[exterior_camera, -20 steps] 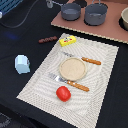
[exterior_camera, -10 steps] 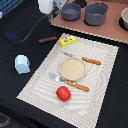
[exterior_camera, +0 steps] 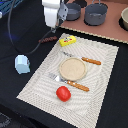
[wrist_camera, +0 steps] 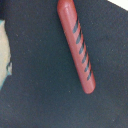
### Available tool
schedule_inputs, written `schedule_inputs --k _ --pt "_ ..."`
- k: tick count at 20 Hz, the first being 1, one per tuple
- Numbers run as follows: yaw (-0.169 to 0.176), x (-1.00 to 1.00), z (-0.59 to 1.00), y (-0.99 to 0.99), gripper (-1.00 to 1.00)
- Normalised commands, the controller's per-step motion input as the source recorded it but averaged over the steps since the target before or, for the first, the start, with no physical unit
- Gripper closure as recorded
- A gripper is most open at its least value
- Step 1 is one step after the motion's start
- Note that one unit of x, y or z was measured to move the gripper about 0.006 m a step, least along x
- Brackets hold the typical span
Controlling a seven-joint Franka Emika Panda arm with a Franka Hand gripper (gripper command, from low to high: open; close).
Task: Interact with the objects in diverse but meaningful ways.
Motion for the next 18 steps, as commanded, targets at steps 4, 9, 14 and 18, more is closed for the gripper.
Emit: schedule_inputs --k 4,9,14,18 --pt "0.067 -0.25 -0.34 -0.18 -1.00" --pt "0.063 -0.36 -0.39 -0.15 -1.00" --pt "0.067 -0.46 -0.46 -0.13 -1.00" --pt "0.070 -0.49 -0.38 -0.04 -1.00"
